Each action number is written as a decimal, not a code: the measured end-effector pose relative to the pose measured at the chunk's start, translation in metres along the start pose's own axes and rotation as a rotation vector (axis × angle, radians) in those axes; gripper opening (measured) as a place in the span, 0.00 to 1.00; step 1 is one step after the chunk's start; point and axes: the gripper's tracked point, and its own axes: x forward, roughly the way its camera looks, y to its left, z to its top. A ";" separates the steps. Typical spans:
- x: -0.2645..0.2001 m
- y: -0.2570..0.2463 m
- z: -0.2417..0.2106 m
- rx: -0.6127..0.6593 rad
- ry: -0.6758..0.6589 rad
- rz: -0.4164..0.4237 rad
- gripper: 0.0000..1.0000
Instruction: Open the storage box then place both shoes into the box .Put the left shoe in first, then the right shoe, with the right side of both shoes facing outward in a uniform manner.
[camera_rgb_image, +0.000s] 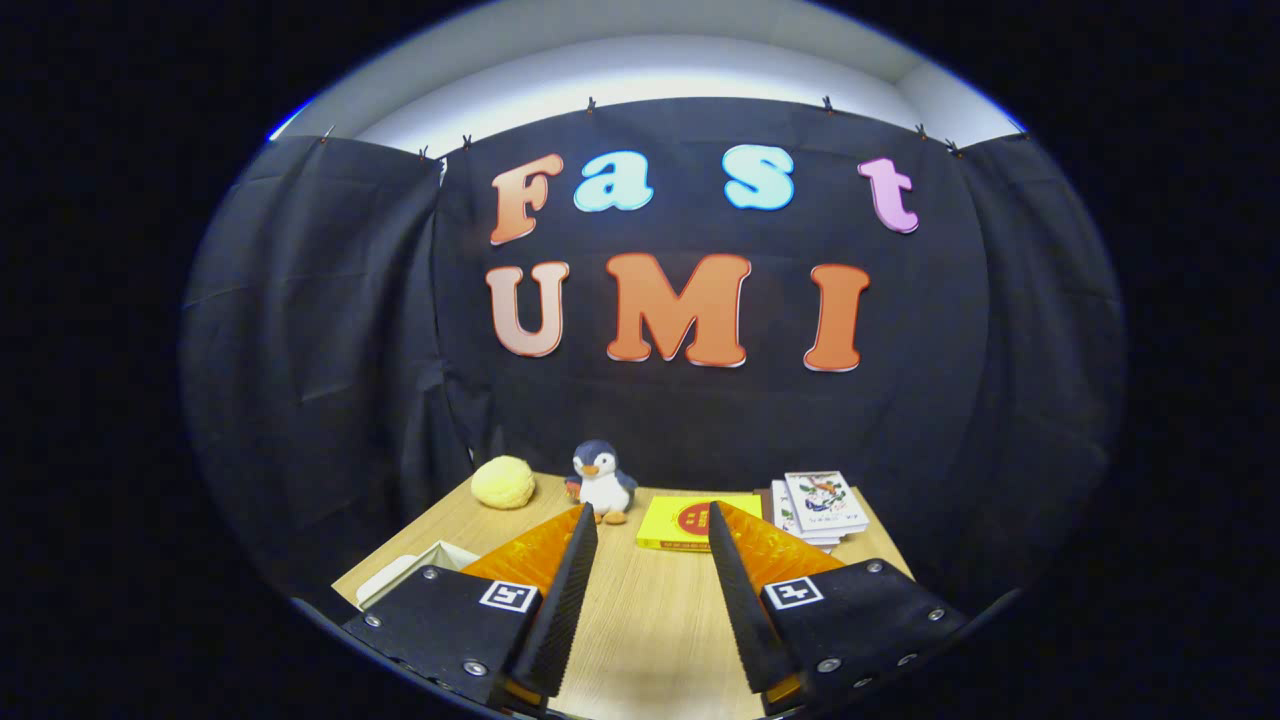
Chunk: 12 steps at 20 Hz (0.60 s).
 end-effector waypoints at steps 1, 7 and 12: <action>-0.005 -0.010 0.010 -0.002 -0.035 -0.010 0.71; -0.035 -0.052 0.058 0.032 -0.219 -0.031 0.90; -0.047 -0.082 0.076 -0.010 -0.323 -0.094 0.94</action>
